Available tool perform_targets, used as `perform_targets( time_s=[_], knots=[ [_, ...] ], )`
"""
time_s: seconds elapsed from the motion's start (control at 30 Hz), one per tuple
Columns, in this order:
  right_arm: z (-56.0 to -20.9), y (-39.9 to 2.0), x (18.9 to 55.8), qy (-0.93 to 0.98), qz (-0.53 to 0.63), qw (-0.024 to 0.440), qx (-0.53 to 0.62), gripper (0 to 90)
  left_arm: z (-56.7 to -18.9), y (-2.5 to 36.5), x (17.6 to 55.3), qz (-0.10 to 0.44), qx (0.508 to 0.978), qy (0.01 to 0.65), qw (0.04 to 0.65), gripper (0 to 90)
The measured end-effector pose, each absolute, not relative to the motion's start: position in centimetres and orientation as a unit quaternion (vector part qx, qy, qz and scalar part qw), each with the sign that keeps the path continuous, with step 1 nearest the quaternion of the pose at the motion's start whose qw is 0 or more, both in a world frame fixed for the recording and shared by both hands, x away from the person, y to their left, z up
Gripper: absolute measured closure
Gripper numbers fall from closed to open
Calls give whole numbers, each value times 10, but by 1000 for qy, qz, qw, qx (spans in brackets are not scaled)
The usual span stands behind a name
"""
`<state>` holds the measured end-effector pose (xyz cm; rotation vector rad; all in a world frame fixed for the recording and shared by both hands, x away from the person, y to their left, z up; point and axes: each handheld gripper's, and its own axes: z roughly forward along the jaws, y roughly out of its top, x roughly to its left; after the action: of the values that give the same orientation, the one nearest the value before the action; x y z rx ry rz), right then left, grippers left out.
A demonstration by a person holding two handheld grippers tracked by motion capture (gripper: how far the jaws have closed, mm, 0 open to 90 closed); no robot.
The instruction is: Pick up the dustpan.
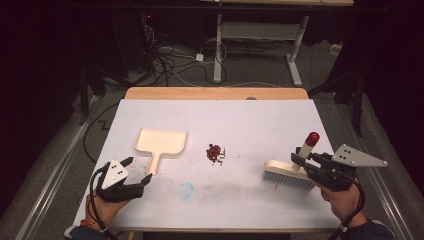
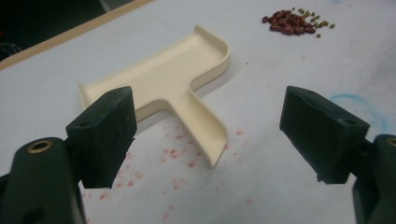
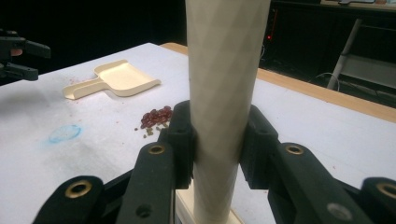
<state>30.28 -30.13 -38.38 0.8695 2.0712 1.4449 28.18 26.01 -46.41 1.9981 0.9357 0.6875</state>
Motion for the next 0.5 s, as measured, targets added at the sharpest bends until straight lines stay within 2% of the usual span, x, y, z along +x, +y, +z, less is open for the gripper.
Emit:
perform_targets(
  time_s=[0.3, 0.5],
  knots=[
    [-384, -300, 308, 750, 533, 228, 319, 704, -464, 260, 290, 270, 793, 378, 395, 187],
    [-383, -298, 304, 752, 529, 235, 316, 704, -468, 257, 291, 272, 805, 383, 363, 197]
  ],
)
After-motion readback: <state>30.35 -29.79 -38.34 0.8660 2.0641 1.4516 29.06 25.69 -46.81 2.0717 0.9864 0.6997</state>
